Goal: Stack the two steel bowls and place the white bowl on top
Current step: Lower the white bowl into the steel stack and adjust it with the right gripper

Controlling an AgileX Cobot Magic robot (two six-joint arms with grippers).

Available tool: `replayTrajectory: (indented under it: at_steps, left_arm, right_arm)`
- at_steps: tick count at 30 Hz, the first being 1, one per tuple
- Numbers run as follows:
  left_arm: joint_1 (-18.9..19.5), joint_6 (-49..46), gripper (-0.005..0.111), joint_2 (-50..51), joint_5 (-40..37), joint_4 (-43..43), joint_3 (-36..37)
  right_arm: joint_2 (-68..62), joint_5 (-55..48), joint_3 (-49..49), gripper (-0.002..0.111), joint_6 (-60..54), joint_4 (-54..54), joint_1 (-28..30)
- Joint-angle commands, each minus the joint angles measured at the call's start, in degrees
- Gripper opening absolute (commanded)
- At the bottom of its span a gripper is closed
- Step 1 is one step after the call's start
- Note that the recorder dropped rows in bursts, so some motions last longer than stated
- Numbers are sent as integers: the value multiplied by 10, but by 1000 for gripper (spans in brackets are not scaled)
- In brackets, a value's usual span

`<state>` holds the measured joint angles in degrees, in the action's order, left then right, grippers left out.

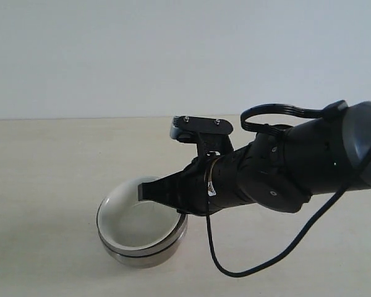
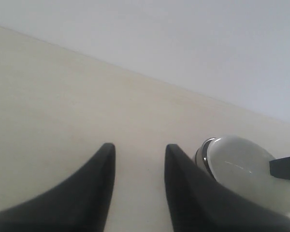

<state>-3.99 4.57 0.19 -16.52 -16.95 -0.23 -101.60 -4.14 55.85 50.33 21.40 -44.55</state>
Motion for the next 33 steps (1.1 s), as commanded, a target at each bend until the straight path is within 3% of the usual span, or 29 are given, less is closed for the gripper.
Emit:
replayTrajectory:
  at_steps: [1, 10, 13, 17, 18, 29, 32, 33]
  left_arm:
    - [2, -1, 32, -2, 2, -2, 2]
    - [2, -1, 32, -2, 2, -2, 2]
    - [2, -1, 32, -2, 2, -2, 2]
    - [2, -1, 32, -2, 2, -2, 2]
    - [2, -1, 32, -2, 2, -2, 2]
    - [2, -1, 32, -2, 2, -2, 2]
    - [2, -1, 32, -2, 2, -2, 2]
    - [2, -1, 32, -2, 2, -2, 2]
  right_arm:
    - [3, 15, 2, 0, -10, 2, 0]
    - [3, 24, 2, 1, -35, 2, 0]
    - [3, 32, 2, 14, -41, 2, 0]
    - [4, 41, 2, 44, -47, 2, 0]
    - [4, 41, 2, 46, -50, 2, 0]
    - [47, 27, 15, 45, -90, 2, 0]
    - [77, -45, 15, 30, -92, 2, -10]
    - [84, -75, 15, 18, -107, 2, -15]
